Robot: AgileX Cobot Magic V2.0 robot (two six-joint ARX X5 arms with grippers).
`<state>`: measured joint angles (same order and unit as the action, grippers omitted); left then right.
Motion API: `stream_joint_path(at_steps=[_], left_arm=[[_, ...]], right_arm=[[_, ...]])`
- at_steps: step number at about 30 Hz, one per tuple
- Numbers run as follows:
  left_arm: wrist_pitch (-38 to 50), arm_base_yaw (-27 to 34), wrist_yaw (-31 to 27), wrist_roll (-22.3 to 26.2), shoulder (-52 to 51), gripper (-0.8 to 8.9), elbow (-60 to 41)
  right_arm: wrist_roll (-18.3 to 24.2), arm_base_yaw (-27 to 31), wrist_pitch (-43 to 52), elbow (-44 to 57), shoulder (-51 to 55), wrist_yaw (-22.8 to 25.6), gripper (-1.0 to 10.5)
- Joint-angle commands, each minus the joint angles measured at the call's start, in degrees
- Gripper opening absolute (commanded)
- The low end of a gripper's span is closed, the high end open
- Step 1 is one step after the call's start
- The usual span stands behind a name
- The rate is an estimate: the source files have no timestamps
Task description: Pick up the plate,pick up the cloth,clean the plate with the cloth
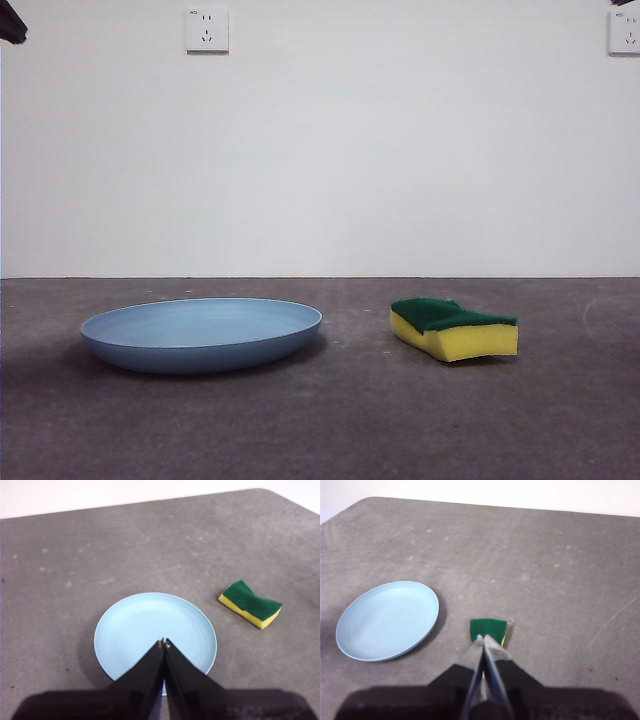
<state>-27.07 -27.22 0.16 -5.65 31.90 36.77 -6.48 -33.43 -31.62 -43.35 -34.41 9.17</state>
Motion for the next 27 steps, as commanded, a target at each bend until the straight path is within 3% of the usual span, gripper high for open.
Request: stream_joint_path(at_steps=[1,4,7,17,27], left_arm=[[0.00,-0.15,-1.79,4.50,0.24,-0.04,-0.20],[-0.48,1.27,-7.72,7.50,-2.12,-0.04,-0.24],[0.42,4.74,-8.59,7.30,-4.76,-0.04,-1.53],[17.16,19.87,1.88,6.93,-19.45,-0.04,-21.73],[19.98,24.92,1.66,4.98,-31.06,-0.04,-35.17]], right_arm=[[-0.57,-0.11,0.33,0.39,0.02,0.17,0.0],[-0.57,-0.11,0.22,0.39,0.04,0.17,0.0],[-0.57,-0.11,0.20,0.39,0.02,0.17,0.0],[-0.57,-0.11,0.17,0.39,0.02,0.20,0.0],[-0.57,-0.11,0.15,0.39,0.02,0.20,0.0]])
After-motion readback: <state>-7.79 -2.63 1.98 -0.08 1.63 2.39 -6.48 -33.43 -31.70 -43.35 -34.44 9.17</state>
